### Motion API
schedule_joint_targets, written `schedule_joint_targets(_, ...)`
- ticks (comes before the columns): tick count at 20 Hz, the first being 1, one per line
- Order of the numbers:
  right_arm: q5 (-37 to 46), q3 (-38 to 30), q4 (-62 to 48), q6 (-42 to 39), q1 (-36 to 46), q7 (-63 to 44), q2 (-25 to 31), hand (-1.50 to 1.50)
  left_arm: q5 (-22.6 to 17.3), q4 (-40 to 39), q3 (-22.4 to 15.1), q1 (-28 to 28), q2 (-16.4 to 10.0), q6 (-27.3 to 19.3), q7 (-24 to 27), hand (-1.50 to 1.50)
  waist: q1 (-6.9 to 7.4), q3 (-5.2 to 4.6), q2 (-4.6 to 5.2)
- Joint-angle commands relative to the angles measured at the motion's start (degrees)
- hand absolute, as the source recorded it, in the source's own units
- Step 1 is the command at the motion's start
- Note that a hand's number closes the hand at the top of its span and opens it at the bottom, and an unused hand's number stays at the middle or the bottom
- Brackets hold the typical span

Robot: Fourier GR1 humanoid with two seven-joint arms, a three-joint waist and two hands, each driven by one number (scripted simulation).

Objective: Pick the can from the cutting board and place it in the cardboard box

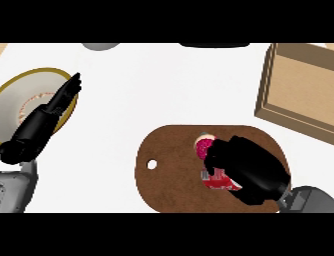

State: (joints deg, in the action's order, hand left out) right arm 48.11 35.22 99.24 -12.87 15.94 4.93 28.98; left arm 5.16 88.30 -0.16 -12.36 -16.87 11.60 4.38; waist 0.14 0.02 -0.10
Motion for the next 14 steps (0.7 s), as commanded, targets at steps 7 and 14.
schedule_joint_targets(7, -6.65, -14.63, 13.27, 4.56, -5.82, 15.87, 10.24, 1.5, 1.22, -2.24, 0.75, 0.88, 0.89, 0.04, 2.62, 0.0, -0.93, -0.03, -0.05)
schedule_joint_targets(14, -20.75, -30.61, 13.45, 1.0, -0.97, -0.11, 4.34, 1.5, 1.07, 2.66, -0.24, 0.5, 1.42, 0.01, -2.69, 0.0, -0.46, -0.06, -0.21)
